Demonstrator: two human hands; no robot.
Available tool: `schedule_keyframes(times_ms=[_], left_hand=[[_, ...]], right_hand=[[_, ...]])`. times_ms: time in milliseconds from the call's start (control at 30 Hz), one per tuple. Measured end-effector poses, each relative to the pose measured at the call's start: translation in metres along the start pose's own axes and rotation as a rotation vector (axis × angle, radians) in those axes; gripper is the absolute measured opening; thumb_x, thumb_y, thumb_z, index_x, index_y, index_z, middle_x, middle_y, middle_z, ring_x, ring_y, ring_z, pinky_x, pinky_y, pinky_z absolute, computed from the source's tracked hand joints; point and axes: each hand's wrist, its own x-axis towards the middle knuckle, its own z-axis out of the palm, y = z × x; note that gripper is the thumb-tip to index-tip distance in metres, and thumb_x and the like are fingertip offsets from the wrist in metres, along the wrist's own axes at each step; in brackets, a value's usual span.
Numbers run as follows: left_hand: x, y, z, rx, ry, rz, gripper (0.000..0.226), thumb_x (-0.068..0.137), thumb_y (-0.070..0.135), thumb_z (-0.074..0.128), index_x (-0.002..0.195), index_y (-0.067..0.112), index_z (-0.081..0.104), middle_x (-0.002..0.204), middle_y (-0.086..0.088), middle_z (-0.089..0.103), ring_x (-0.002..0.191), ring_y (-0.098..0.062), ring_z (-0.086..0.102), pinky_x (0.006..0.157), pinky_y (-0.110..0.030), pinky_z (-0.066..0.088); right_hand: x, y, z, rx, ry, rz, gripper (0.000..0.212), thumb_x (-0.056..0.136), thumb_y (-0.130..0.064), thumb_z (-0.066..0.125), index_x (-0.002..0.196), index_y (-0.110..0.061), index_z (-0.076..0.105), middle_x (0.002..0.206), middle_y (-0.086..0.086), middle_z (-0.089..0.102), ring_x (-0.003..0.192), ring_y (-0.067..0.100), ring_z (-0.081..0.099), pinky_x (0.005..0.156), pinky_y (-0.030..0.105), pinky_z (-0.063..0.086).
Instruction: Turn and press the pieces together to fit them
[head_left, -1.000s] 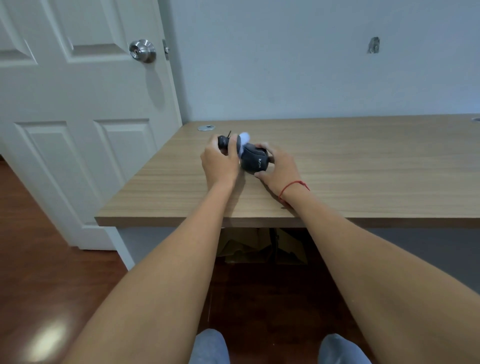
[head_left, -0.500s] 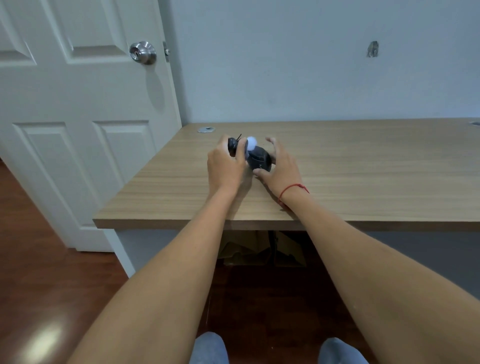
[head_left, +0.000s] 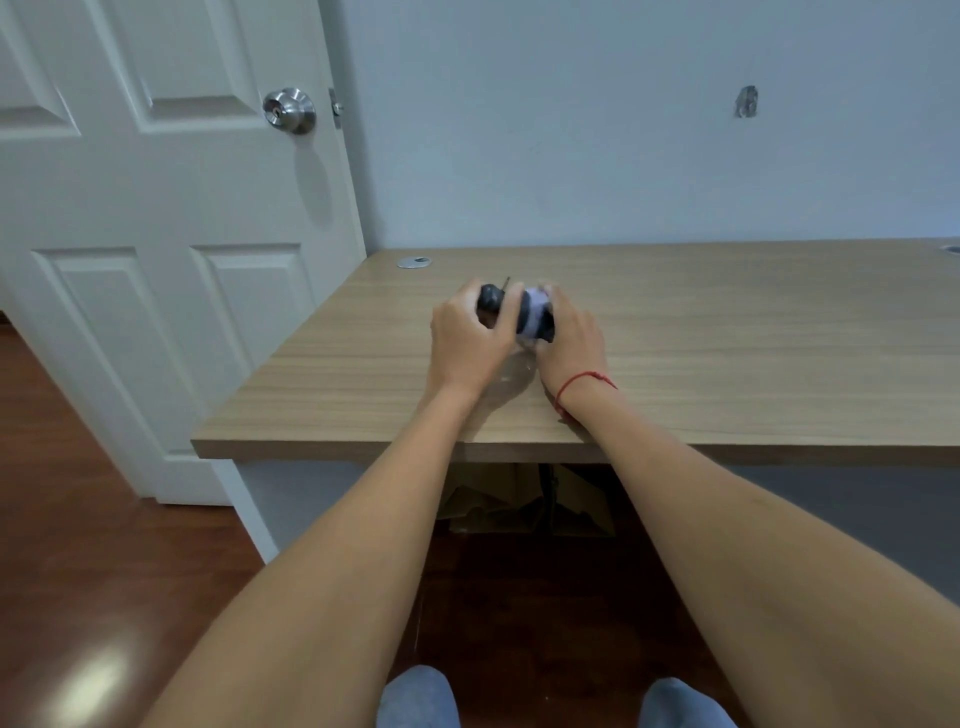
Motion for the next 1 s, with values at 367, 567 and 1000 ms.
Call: schedule_keyframes(times_ms=[367, 567, 1000], left_hand=[[0.007, -0.012, 0.006, 0.028, 0.099, -0.246, 0.036, 0.09, 0.032, 0.06, 0.066, 0.009, 0.047, 0.062, -0.006, 0.055, 0.059, -0.024, 0.049, 0.06, -0.034, 0.041], [0.01, -0.012, 0.005, 0.034, 0.1, -0.298, 0.034, 0.092, 0.032, 0.058, 0.071, 0.006, 0.05, 0.065, -0.008, 0.056, 0.063, -0.029, 0.051, 0.061, -0.034, 0.04], [0.011, -0.016, 0.009, -0.027, 0.107, -0.356, 0.037, 0.092, 0.033, 0.058, 0.066, 0.012, 0.045, 0.059, 0.004, 0.048, 0.061, -0.021, 0.048, 0.062, -0.026, 0.035]], right_hand=[[-0.002, 0.001, 0.001, 0.084, -0.03, 0.063, 0.062, 0.083, -0.011, 0.069, 0.14, -0.016, 0.043, 0.124, 0.01, 0.065, 0.115, 0.027, 0.059, 0.101, 0.036, 0.044], [-0.004, 0.001, 0.001, 0.203, -0.004, 0.013, 0.054, 0.081, -0.012, 0.07, 0.132, -0.014, 0.052, 0.125, 0.009, 0.064, 0.111, 0.026, 0.061, 0.098, 0.041, 0.051], [0.002, 0.012, -0.007, 0.592, 0.074, 0.398, 0.045, 0.081, -0.034, 0.072, 0.122, -0.02, 0.061, 0.109, 0.003, 0.069, 0.094, 0.014, 0.066, 0.086, 0.028, 0.054]])
